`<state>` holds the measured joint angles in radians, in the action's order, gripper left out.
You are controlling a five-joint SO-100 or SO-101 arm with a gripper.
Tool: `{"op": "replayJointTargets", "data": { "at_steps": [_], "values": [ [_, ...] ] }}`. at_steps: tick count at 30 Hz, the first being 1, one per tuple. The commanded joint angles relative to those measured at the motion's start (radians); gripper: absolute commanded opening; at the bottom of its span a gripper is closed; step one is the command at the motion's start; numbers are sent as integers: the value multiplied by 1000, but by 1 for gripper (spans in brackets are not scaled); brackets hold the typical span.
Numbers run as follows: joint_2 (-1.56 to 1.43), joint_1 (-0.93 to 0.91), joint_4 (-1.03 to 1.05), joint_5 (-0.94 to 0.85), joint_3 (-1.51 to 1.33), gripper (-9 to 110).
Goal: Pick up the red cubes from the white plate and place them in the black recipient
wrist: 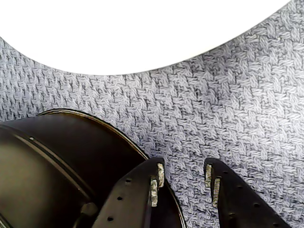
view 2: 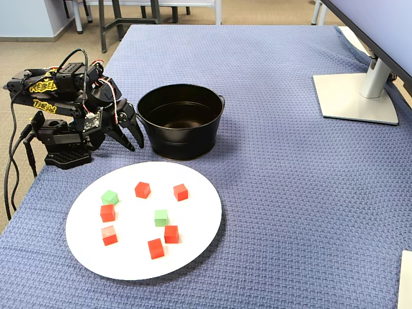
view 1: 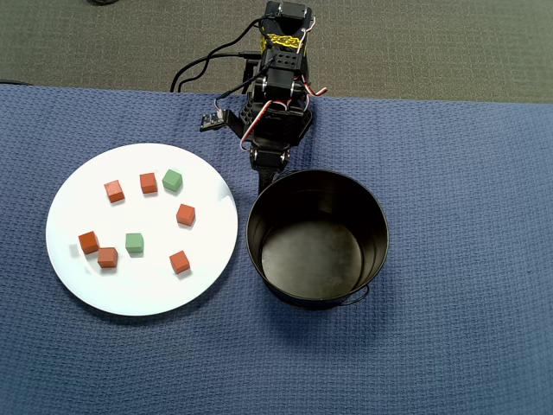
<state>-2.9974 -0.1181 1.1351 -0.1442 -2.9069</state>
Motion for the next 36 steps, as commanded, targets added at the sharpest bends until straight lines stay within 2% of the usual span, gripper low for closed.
{"op": "replayJointTargets", "data": {
  "at_steps": [1, 9, 14, 18, 24, 30, 36],
  "values": [
    [104, -169, -67, -265, 150, 0],
    [110, -178, -67, -253, 161, 3],
    [152, -227, -67, -244, 230, 14],
    [239, -295, -71, -218, 337, 16],
    [505, -390, -69, -295, 532, 21],
    [859, -532, -204, -344, 647, 22],
    [1154, -543, -181, -327, 847, 22]
  ]
}}
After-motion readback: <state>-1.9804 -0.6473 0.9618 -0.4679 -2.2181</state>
